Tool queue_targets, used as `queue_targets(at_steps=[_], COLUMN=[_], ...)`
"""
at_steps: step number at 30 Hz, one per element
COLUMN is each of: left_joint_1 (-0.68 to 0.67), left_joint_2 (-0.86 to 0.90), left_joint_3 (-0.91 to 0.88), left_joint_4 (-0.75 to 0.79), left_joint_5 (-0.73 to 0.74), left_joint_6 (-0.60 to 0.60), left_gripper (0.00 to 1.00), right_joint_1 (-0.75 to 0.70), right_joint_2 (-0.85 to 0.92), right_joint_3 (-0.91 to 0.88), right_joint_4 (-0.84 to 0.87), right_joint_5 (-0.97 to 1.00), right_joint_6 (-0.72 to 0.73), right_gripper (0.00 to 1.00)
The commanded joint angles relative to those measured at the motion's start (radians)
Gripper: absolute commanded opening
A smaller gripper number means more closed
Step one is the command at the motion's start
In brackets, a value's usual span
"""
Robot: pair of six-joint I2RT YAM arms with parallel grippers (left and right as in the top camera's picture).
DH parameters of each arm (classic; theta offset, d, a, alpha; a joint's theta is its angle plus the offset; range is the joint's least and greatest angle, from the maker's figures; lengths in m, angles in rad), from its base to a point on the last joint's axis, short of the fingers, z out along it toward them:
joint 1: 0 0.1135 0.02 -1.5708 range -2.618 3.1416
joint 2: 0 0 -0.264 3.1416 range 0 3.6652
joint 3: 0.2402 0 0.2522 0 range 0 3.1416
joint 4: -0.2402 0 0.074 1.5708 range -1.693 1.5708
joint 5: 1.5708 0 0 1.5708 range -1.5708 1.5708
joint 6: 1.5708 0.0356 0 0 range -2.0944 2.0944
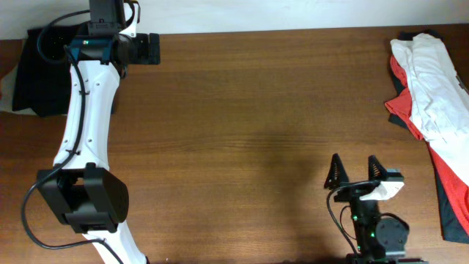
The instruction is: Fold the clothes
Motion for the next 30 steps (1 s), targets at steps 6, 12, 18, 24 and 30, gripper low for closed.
queue_targets(at_steps=[6,12,18,24,30], left_joint_1=[-0.001,-0.003,-0.003,-0.016,-0.111], left_joint_2=[-0.022,-0.022,-0.022,-0.063,-0.346], left_joint_3=[0.006,0.006,0.006,0.002,-0.241], left_joint_4=[0.002,0.002,0.002,0.0,-0.002], left_joint_5=[0.003,0.003,0.003,0.003,-0.012], left_joint_6=[-0.01,-0.01,-0.01,-0.01,-0.009], left_gripper=[0.99,0.99,0.99,0.99,0.99], right_joint_1=[0.009,0.009,0.009,0.009,0.009], right_joint_2=[-0.009,-0.009,-0.009,-0.009,-0.009], right_joint_3=[-0.005,-0.005,-0.005,-0.005,-0.005], right_joint_4=[-0.065,-0.065,-0.065,-0.065,-0.065], right_joint_5=[0.013,0.013,0.013,0.013,0.013], right_joint_6=[-0.03,-0.03,-0.03,-0.03,-0.03], right_gripper=[0.99,0.99,0.99,0.99,0.99])
